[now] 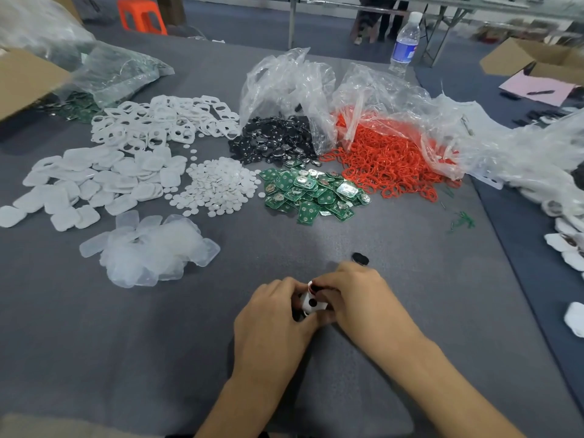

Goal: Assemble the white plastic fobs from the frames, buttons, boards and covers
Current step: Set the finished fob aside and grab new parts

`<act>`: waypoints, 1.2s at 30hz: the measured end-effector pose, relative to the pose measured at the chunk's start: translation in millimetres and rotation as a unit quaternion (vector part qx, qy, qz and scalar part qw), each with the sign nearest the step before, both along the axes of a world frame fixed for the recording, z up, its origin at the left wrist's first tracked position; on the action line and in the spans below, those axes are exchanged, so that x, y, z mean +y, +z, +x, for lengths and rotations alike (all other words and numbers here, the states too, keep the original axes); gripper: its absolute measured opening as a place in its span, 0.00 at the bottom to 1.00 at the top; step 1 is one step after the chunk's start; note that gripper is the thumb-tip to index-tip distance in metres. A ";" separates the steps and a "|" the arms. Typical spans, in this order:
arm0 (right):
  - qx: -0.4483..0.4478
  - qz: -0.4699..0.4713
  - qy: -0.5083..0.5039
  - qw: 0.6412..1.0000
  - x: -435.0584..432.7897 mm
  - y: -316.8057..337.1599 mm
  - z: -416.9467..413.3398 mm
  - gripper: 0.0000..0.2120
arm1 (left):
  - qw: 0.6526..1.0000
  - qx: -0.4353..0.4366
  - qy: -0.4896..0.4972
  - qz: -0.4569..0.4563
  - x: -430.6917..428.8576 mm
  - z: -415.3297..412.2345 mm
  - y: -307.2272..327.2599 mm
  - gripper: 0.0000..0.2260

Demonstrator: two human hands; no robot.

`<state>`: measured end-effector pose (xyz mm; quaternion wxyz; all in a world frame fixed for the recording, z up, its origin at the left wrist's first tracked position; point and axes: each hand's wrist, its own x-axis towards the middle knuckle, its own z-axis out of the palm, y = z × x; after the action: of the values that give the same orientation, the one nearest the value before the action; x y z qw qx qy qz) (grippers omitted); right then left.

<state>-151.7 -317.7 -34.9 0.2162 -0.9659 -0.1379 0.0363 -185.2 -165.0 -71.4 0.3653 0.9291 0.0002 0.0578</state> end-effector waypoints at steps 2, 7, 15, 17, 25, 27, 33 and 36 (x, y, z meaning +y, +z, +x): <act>0.001 0.030 -0.016 0.999 -0.2 0.4 -1.0 0.10 | 1.000 -0.001 -0.002 0.005 0.0 0.4 -0.2 0.20; 0.040 0.130 -0.072 0.988 1.0 2.3 4.5 0.10 | 1.000 -0.004 -0.003 0.014 0.4 0.1 -0.1 0.19; 0.098 0.146 -0.039 0.984 -11.3 6.7 22.7 0.10 | 1.000 0.008 -0.007 0.019 0.7 2.9 0.6 0.21; 0.113 0.134 -0.039 0.984 -11.1 7.8 27.8 0.09 | 1.000 0.001 -0.012 0.025 0.5 3.6 1.4 0.22; 0.163 0.051 -0.025 0.985 -2.9 19.4 49.3 0.07 | 0.983 -0.079 -0.077 0.146 -7.0 0.6 15.4 0.15; 0.170 0.017 -0.028 0.985 -1.2 20.9 54.4 0.08 | 0.978 -0.086 -0.086 0.171 -10.4 0.5 19.3 0.17; 0.226 0.058 -0.018 0.972 -3.3 19.7 59.9 0.09 | 0.991 -0.061 -0.108 0.045 1.0 4.3 2.2 0.13; 0.212 0.050 -0.018 0.976 -3.5 17.6 60.7 0.08 | 0.994 -0.056 -0.097 0.005 0.7 2.6 -3.5 0.12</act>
<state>-91.1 -321.2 -17.2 0.2896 -0.9263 -0.0734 0.2297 -182.6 -164.3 -75.0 0.3640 0.9218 -0.1108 0.0737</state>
